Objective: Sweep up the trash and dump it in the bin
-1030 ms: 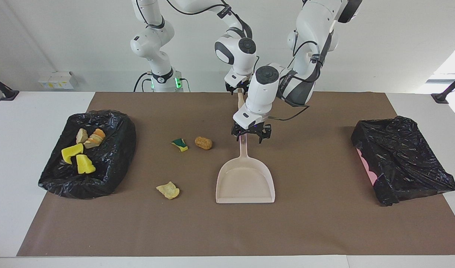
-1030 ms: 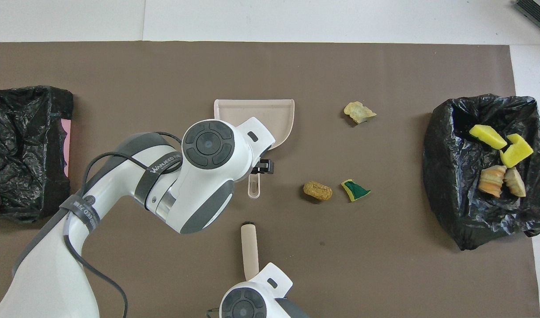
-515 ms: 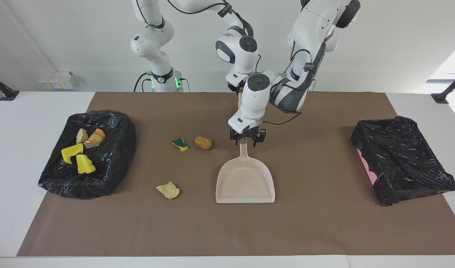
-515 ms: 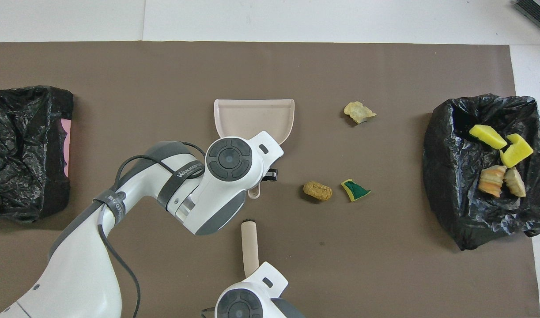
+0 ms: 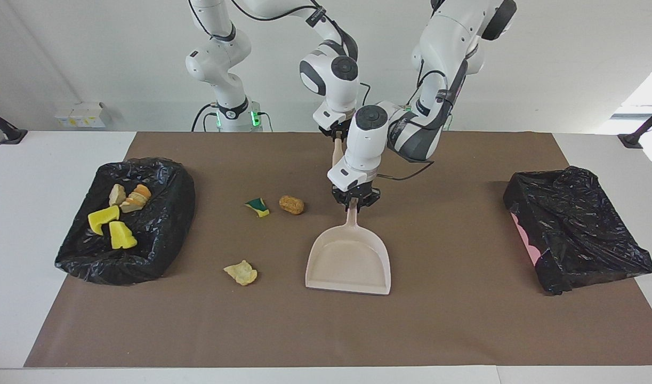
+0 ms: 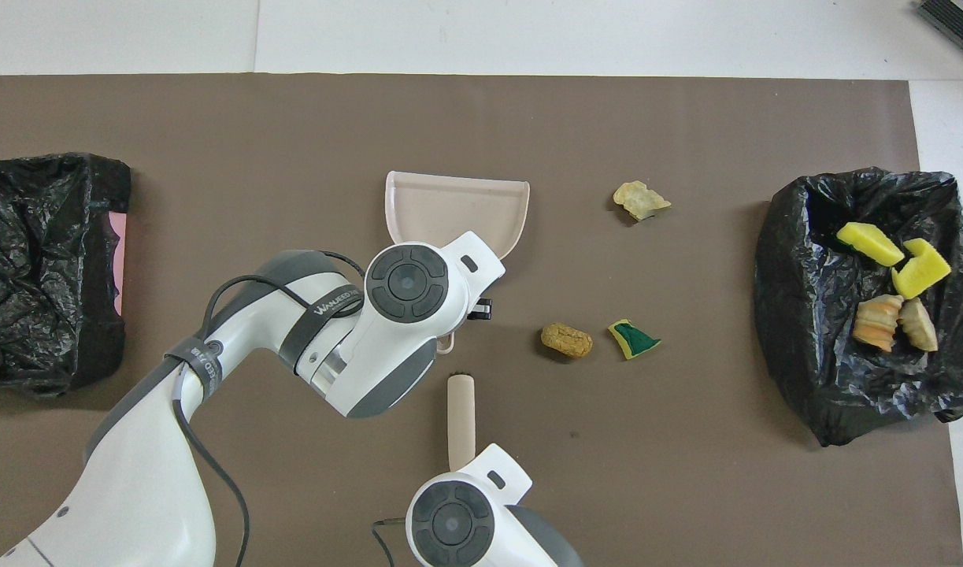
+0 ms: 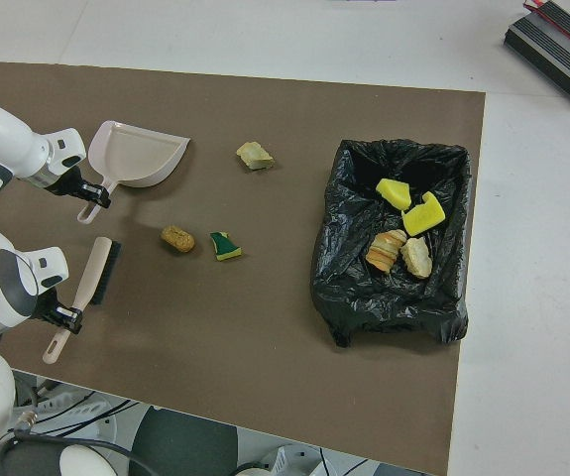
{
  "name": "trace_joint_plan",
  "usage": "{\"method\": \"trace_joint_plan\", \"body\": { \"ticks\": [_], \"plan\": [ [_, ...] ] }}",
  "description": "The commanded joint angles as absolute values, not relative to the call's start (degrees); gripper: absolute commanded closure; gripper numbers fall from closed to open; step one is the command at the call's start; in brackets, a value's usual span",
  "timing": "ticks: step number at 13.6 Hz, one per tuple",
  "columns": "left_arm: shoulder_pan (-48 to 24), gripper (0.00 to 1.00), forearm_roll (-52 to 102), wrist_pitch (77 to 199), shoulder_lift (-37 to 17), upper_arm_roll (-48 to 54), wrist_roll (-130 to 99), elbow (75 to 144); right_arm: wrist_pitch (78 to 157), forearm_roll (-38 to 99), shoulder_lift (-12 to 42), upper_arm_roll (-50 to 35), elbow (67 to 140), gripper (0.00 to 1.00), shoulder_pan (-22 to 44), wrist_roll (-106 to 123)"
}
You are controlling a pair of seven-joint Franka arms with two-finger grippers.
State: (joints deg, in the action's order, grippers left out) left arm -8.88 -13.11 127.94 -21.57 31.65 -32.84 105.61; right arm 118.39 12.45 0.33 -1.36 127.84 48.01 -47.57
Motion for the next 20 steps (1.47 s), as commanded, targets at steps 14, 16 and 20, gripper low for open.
{"method": "trace_joint_plan", "body": {
  "ticks": [14, 16, 20],
  "plan": [
    [-4.8, 1.0, -10.9, 108.6, -9.6, 28.2, 33.0, 108.6, 107.4, 0.0, -7.8, -1.5, 130.3, 1.0, 14.6, -26.9],
    [-5.0, 1.0, -10.9, 110.0, -6.4, 28.3, 35.7, 114.0, 107.8, 0.0, -9.2, -1.5, 133.5, 1.0, 12.9, -23.6],
    [-6.5, 1.0, -10.9, 117.7, -4.9, 28.8, 37.3, 120.4, 110.9, 1.1, -9.6, -1.7, 138.7, 1.0, 13.7, -25.4]
  ]
}}
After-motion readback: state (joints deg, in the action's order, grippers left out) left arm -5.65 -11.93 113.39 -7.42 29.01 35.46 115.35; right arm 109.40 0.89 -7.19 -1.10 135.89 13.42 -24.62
